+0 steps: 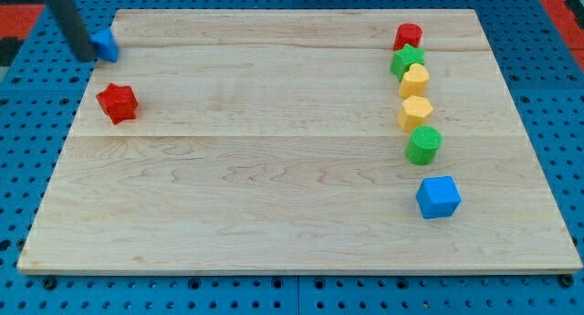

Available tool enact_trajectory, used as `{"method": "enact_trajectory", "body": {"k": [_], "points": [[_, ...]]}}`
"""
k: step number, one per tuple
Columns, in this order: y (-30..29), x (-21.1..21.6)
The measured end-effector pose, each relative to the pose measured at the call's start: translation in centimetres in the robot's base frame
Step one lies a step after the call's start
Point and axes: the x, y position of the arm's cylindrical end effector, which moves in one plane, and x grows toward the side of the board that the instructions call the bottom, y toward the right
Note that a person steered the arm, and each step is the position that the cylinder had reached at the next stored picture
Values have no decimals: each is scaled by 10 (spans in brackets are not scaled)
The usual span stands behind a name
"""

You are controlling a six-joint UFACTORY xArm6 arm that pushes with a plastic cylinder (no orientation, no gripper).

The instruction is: Move the triangle above the red circle

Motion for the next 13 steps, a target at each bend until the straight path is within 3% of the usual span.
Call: {"method": "enact_trajectory", "body": {"k": [1,3,5,7,8,9,10,11,12,13], "points": [[9,-33],[161,-42],[105,-60],[213,-82],[280,-67],[282,-55],[223,-15],[281,-1],[349,-27],[309,-30]]}}
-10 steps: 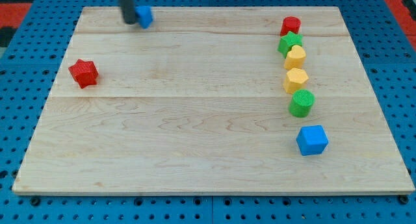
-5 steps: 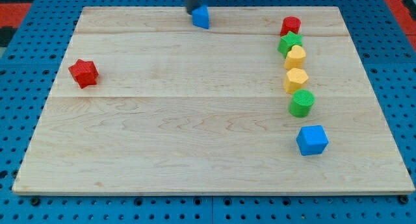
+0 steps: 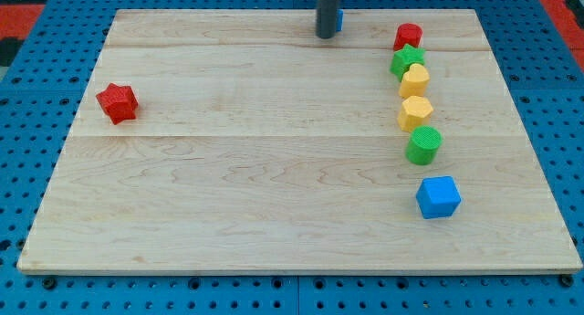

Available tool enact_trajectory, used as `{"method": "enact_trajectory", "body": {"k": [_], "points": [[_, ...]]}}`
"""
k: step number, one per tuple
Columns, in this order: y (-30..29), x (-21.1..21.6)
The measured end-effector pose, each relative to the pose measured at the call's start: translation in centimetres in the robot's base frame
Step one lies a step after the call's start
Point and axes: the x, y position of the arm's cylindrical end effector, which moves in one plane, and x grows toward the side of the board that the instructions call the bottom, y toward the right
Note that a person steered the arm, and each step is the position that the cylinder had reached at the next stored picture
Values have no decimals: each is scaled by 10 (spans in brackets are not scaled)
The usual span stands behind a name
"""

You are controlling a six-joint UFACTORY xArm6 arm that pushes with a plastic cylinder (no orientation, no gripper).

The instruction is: Move the triangle above the red circle

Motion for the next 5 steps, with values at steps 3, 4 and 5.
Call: {"method": "enact_trajectory", "body": {"k": [3,4,5], "points": [[40,-30],[21,-42],[49,-49]]}}
